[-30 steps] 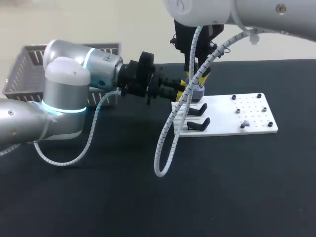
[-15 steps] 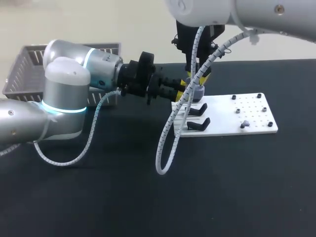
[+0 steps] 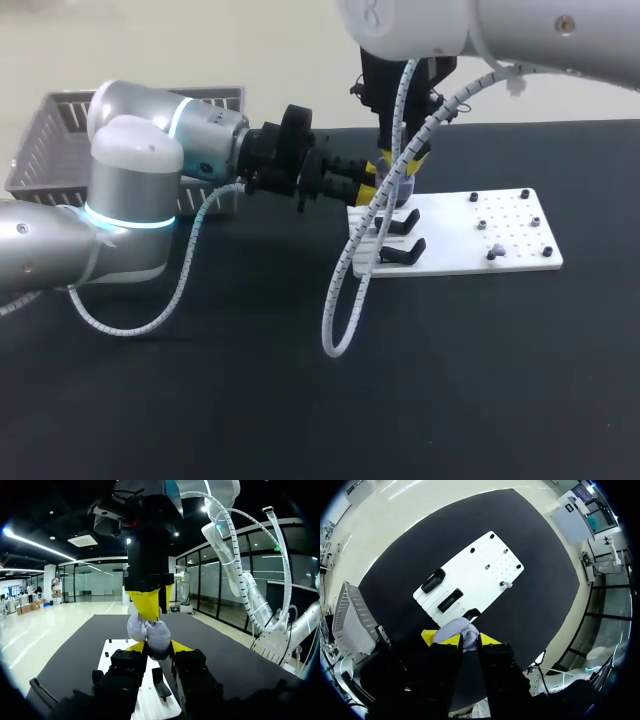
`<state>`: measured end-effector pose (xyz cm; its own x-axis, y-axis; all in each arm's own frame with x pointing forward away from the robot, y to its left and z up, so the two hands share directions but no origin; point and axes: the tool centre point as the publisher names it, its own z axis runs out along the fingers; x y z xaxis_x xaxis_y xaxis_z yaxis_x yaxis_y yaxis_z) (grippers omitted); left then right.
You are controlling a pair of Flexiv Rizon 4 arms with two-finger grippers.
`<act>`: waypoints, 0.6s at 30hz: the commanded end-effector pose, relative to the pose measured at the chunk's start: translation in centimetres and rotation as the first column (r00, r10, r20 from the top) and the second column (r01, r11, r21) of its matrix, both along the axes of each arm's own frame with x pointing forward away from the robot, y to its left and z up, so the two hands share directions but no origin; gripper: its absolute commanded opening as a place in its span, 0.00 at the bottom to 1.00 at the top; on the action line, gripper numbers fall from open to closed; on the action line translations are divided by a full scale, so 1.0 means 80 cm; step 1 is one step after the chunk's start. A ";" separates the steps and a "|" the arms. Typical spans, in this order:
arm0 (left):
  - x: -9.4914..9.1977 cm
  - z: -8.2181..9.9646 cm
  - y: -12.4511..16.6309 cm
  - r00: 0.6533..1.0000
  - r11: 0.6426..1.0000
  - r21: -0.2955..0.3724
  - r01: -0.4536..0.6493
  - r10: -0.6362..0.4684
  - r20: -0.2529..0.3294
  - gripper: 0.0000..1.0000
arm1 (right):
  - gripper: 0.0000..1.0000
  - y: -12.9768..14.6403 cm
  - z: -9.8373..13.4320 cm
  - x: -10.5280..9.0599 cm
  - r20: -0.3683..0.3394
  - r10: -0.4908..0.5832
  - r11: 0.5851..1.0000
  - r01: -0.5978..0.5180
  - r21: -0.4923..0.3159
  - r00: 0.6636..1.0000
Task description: Pick up each earbud case from the left stands, insert the matching earbuds, close the lid, and place the case in the box.
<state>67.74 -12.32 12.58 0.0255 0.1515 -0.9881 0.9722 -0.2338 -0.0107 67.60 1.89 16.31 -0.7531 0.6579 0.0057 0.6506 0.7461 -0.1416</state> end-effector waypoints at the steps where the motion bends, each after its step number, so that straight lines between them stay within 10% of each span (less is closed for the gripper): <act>1: 0.001 0.000 0.000 1.000 1.000 0.002 0.002 -0.002 -0.001 0.00 | 0.55 -0.002 -0.001 0.000 -0.002 0.004 1.000 -0.004 0.015 1.000; 3: 0.001 0.000 0.000 1.000 1.000 0.002 0.002 -0.002 -0.001 0.00 | 1.00 -0.002 0.000 -0.003 0.001 0.008 1.000 -0.008 0.022 1.000; 12: 0.001 0.000 0.000 1.000 1.000 0.002 0.002 -0.002 -0.001 0.00 | 1.00 -0.009 0.014 -0.041 0.102 0.130 0.986 -0.140 0.095 0.986; 18: 0.001 0.000 0.000 1.000 1.000 0.002 0.002 -0.002 -0.001 0.00 | 1.00 -0.024 0.011 -0.074 0.271 0.313 0.941 -0.337 0.044 0.910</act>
<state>67.76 -12.31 12.58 0.0255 0.1515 -0.9881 0.9722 -0.2341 -0.0108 64.80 2.03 17.76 -0.8955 0.4450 0.0086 0.4429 0.8928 -0.0826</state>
